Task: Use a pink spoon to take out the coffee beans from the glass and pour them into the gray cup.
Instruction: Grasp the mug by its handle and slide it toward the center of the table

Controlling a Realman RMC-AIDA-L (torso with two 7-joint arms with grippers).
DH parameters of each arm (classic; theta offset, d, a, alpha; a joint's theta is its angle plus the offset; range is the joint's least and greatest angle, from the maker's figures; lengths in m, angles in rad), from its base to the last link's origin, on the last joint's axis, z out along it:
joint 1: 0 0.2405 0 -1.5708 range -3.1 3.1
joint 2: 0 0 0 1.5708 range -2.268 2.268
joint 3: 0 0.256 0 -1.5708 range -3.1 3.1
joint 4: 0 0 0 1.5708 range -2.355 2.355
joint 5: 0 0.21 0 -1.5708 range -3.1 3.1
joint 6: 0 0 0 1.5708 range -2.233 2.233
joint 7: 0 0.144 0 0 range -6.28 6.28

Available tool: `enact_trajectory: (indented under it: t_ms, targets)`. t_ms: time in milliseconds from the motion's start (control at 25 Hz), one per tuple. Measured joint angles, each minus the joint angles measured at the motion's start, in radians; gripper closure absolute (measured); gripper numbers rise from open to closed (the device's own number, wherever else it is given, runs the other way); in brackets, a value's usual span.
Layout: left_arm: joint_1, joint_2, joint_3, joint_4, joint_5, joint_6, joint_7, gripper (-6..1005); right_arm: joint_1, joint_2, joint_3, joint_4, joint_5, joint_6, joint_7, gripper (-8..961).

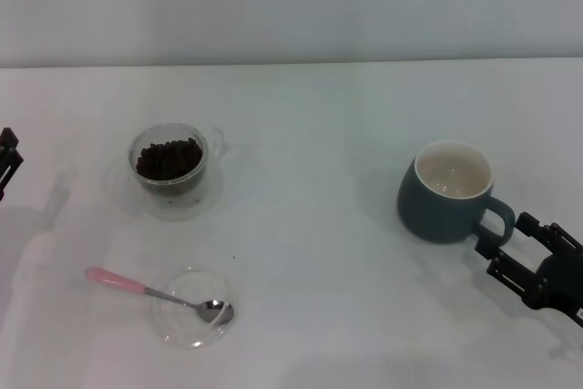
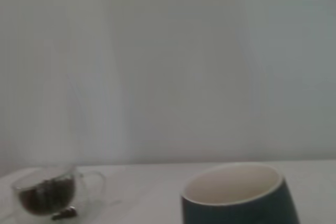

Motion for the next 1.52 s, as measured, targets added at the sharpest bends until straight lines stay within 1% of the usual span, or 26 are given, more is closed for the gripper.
enact_trajectory:
  t_ms: [160, 440, 800, 1000, 1320, 1520]
  targets:
    - [-0.002, 0.000, 0.000, 0.002, 0.000, 0.001, 0.000, 124, 0.023, 0.003, 0.010, -0.003, 0.000, 0.072, 0.000, 178]
    - [-0.002, 0.000, -0.001, 0.003, 0.000, 0.001, 0.000, 124, 0.035, 0.004, 0.058, -0.014, 0.001, 0.108, -0.011, 185]
    - [0.002, 0.000, -0.002, 0.013, 0.000, 0.001, 0.000, 124, 0.051, 0.005, 0.074, -0.047, 0.005, 0.200, -0.014, 194]
    - [0.003, 0.000, -0.002, 0.014, -0.003, 0.001, 0.000, 124, 0.056, 0.005, 0.075, -0.062, 0.056, 0.222, -0.014, 199]
    - [0.006, 0.000, -0.002, 0.014, -0.011, 0.001, 0.000, 124, 0.110, 0.005, 0.076, -0.077, 0.077, 0.311, -0.014, 206]
    - [0.009, 0.000, -0.001, 0.014, -0.018, 0.001, 0.000, 124, 0.135, 0.006, 0.076, -0.084, 0.078, 0.335, -0.014, 211]
